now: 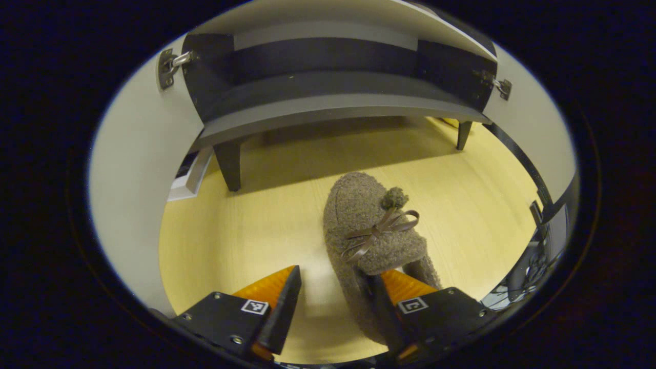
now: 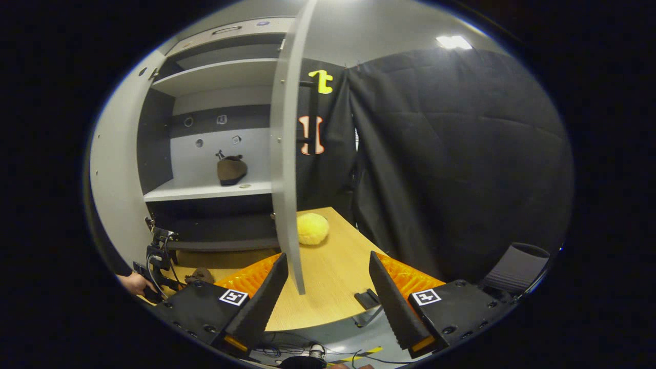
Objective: Grab one shoe with the right hand and put it into the shoe cabinet, grab the other shoe with the left hand and put it into the shoe cabinet; then close the right door with the right hand and the left door with the left hand.
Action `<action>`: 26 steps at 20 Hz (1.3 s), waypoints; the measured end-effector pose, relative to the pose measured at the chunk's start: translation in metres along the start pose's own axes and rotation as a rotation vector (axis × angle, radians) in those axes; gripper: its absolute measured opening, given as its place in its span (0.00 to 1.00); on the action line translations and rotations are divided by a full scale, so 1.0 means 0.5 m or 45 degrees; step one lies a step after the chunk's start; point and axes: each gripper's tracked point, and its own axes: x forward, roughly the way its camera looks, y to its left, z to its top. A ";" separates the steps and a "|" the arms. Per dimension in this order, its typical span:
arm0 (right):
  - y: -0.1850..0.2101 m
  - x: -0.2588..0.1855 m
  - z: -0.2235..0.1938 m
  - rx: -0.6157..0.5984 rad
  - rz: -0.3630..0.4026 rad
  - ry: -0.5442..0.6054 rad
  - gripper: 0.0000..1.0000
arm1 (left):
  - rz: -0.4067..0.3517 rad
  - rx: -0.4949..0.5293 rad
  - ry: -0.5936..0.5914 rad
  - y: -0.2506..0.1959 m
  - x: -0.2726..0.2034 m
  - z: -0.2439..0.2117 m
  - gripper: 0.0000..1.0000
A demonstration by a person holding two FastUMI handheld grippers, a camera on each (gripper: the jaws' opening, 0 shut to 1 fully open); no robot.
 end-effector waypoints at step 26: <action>-0.262 0.284 0.141 0.145 -0.102 -0.086 0.95 | 0.074 -0.277 -0.187 0.013 -0.019 0.030 0.03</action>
